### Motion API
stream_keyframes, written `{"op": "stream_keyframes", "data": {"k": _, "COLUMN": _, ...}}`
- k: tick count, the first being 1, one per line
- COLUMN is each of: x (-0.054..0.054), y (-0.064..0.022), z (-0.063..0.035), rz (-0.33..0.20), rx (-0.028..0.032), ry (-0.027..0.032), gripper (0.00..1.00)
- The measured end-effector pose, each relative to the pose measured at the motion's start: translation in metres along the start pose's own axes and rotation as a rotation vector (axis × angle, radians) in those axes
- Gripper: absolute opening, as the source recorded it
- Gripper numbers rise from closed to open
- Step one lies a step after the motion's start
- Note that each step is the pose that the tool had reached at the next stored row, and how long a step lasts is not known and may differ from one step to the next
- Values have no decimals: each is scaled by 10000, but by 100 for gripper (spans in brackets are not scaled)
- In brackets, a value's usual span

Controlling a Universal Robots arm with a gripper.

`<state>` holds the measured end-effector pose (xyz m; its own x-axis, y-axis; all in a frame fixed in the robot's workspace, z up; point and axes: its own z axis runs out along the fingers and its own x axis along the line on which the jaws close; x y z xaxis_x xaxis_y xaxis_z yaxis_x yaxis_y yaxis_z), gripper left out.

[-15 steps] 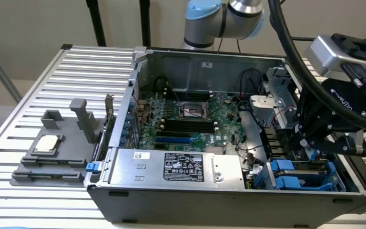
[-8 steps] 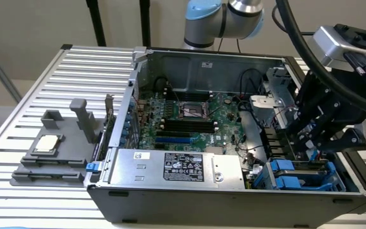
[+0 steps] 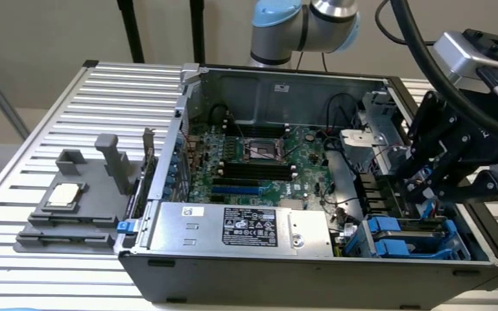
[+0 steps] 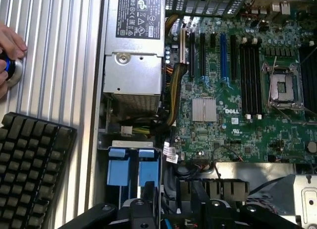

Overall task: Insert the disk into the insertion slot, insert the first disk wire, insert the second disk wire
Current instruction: 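Insert the second disk wire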

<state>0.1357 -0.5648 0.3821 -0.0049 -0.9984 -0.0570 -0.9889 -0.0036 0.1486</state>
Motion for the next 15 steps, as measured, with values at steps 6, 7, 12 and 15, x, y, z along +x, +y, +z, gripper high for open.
{"op": "stream_keyframes", "data": {"k": 6, "x": -44, "y": -22, "z": -44, "rz": -12, "rx": 154, "ry": -18, "gripper": 43}}
{"op": "stream_keyframes", "data": {"k": 7, "x": -53, "y": -26, "z": -51, "rz": -15, "rx": 178, "ry": -23, "gripper": 43}}
{"op": "stream_keyframes", "data": {"k": 12, "x": -109, "y": -39, "z": -95, "rz": -24, "rx": 316, "ry": -32, "gripper": 43}}
{"op": "stream_keyframes", "data": {"k": 15, "x": -149, "y": -46, "z": -124, "rz": -30, "rx": 400, "ry": -36, "gripper": 43}}
